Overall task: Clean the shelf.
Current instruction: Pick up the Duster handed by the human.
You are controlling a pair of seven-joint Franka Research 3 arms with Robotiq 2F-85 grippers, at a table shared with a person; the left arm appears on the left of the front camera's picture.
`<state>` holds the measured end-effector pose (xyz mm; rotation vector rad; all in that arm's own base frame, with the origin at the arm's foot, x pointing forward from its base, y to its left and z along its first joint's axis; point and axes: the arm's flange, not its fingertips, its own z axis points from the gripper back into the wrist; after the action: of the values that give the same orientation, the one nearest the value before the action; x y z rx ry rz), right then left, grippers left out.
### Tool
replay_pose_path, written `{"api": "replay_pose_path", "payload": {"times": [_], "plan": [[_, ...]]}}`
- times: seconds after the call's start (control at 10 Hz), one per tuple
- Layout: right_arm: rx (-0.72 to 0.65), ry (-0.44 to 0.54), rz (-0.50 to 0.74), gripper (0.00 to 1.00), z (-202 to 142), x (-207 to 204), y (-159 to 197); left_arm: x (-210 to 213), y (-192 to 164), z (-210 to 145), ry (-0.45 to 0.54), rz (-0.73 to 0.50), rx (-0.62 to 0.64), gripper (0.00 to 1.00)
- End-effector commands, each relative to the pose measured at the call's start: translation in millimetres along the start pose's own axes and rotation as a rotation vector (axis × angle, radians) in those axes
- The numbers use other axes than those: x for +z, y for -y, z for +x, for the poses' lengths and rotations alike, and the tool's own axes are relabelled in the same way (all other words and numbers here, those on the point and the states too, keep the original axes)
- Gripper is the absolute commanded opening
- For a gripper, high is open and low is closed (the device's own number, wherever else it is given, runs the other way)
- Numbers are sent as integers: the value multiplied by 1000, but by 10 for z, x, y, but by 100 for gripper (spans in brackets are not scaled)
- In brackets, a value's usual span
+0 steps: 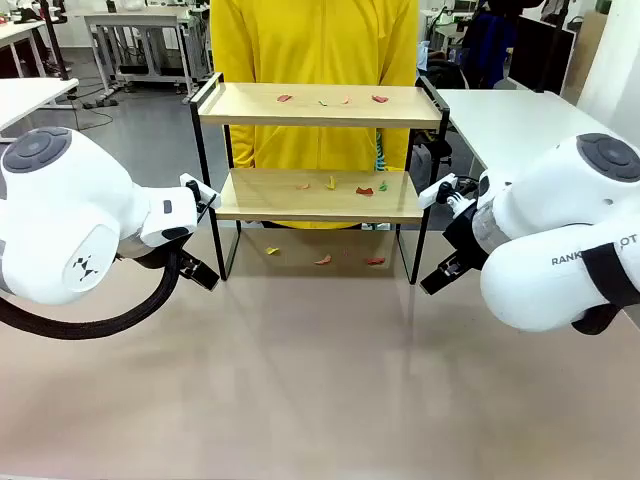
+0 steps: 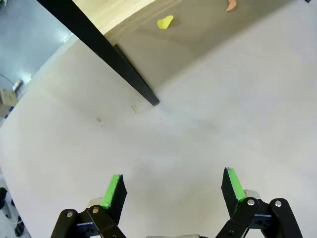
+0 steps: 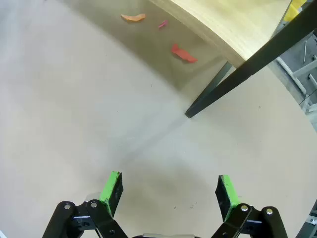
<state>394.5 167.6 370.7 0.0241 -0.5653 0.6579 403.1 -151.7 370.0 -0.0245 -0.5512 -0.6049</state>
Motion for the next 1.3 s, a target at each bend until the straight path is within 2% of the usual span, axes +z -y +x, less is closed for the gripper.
{"api": "replay_pose_path", "payload": {"times": [0.0,0.9,1.0,1.2], "plan": [[0,0,0,100,1,0,0,1,0,0,0,0,0,100],[1,0,0,100,0,0,-1,0,5,1,0,0,-1,100],[-7,5,16,100,200,177,143,181,-101,140,17,-23,-2,100],[-37,37,20,100,430,620,460,522,-374,445,-20,-164,-11,100]]}}
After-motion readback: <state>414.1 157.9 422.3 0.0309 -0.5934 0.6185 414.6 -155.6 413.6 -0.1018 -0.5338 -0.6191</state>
